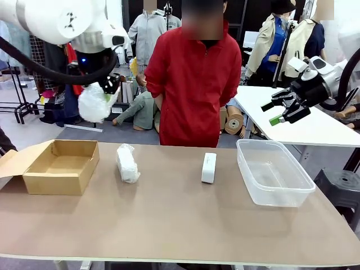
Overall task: Separate and place wrapped and unwrapped clocks.
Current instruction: If the picked Digital clock is wrapped, place it in the Package Box ; if not, place it in the Organizing box.
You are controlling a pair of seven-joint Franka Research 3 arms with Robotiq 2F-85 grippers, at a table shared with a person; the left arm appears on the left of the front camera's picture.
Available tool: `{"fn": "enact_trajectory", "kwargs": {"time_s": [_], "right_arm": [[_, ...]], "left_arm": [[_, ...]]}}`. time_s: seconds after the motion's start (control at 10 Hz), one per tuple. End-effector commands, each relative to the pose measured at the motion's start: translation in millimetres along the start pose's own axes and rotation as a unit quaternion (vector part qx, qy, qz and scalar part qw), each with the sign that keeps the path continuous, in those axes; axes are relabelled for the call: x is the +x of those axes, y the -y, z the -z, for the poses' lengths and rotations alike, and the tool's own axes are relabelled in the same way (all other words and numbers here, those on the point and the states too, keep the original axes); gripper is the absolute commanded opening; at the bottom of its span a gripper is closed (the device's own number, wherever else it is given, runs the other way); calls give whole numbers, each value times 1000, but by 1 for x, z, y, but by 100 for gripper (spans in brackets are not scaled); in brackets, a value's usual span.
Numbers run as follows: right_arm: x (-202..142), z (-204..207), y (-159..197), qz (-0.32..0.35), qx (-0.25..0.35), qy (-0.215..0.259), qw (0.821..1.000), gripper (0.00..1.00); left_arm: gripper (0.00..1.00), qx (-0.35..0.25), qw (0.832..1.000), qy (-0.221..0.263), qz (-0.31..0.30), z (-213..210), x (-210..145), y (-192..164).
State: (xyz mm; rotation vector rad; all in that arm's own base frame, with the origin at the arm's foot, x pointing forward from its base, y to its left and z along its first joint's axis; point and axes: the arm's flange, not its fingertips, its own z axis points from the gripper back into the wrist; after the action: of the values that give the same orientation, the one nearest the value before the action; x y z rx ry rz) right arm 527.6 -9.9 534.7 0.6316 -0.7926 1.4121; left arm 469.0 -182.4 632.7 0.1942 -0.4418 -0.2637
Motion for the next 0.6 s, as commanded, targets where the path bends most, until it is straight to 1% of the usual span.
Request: {"fn": "enact_trajectory", "kwargs": {"time_s": [0.0,0.1,0.2,0.3,0.5], "right_arm": [[1,0,0,-1,0,0,1000,100],[1,0,0,-1,0,0,1000,100],[1,0,0,-1,0,0,1000,100],[1,0,0,-1,0,0,1000,100],[1,0,0,-1,0,0,1000,100]], "left_arm": [[0,21,1000,6,6,10,-10,-13],[0,21,1000,1,-9,13,-12,-12],[0,18,999,-9,-36,11,-7,-6],[0,17,1000,-9,-2,15,-5,-12],[0,17,1000,-9,-2,15,-5,-12]]}}
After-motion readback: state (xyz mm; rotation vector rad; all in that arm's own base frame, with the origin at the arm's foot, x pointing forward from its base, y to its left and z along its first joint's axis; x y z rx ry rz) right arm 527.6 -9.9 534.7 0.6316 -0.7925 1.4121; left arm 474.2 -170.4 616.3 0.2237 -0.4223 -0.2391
